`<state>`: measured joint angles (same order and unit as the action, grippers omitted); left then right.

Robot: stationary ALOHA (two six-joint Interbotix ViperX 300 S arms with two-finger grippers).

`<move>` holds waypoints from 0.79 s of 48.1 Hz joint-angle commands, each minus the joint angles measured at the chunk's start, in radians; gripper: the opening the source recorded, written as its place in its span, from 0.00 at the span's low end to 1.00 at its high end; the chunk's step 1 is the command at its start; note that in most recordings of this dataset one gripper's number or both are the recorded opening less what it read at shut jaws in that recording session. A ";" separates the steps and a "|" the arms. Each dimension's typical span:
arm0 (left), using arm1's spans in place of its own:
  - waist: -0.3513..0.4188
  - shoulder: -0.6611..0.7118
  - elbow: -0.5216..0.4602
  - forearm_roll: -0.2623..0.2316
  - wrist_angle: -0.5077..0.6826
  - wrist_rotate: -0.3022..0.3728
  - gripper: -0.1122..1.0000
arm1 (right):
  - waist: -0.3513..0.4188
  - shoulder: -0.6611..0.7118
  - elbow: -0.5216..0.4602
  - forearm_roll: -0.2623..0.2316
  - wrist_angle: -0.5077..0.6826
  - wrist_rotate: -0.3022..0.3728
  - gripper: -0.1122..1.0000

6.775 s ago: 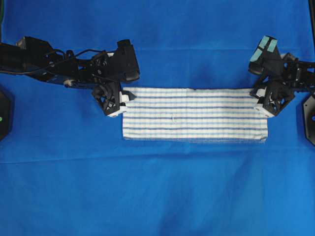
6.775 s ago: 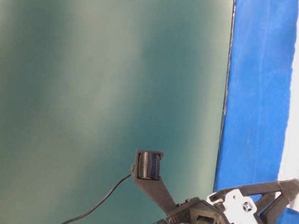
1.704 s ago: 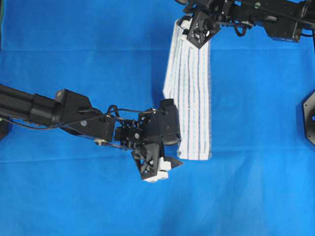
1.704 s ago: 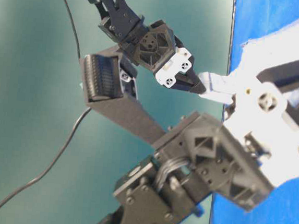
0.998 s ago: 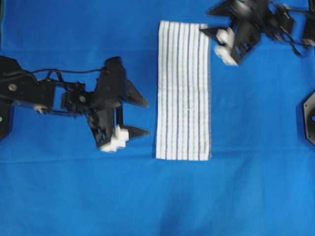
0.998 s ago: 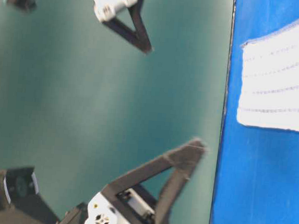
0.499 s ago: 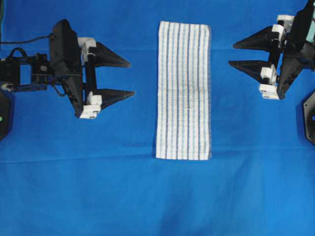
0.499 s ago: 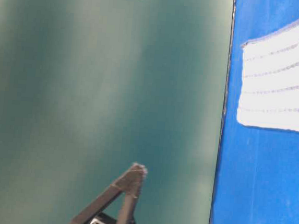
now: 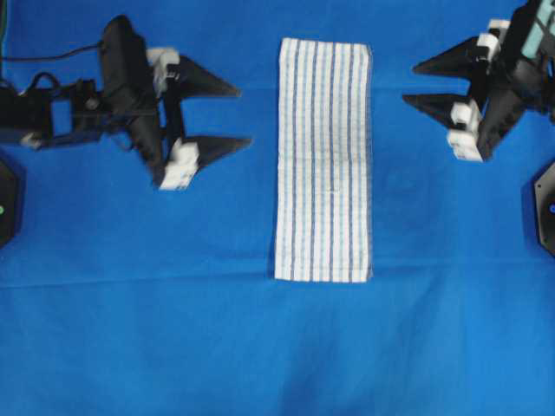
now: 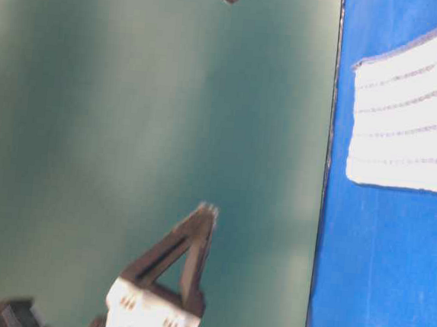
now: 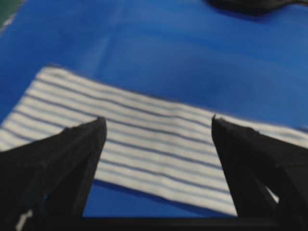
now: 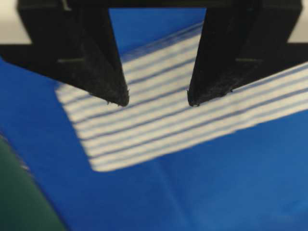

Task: Fold the blue towel.
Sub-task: 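Move both grippers to the strip's top end corners and grasp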

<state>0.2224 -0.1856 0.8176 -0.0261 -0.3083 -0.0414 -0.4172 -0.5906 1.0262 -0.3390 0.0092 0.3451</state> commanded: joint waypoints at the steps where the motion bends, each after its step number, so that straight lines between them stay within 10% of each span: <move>1: 0.052 0.044 -0.054 0.002 -0.009 0.003 0.86 | -0.052 0.049 -0.041 0.000 -0.026 0.000 0.64; 38: 0.264 0.545 -0.359 0.002 0.000 0.003 0.93 | -0.281 0.707 -0.284 -0.002 -0.127 -0.005 0.70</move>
<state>0.4771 0.3497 0.4970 -0.0261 -0.3053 -0.0383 -0.6949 0.1120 0.7655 -0.3390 -0.1104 0.3405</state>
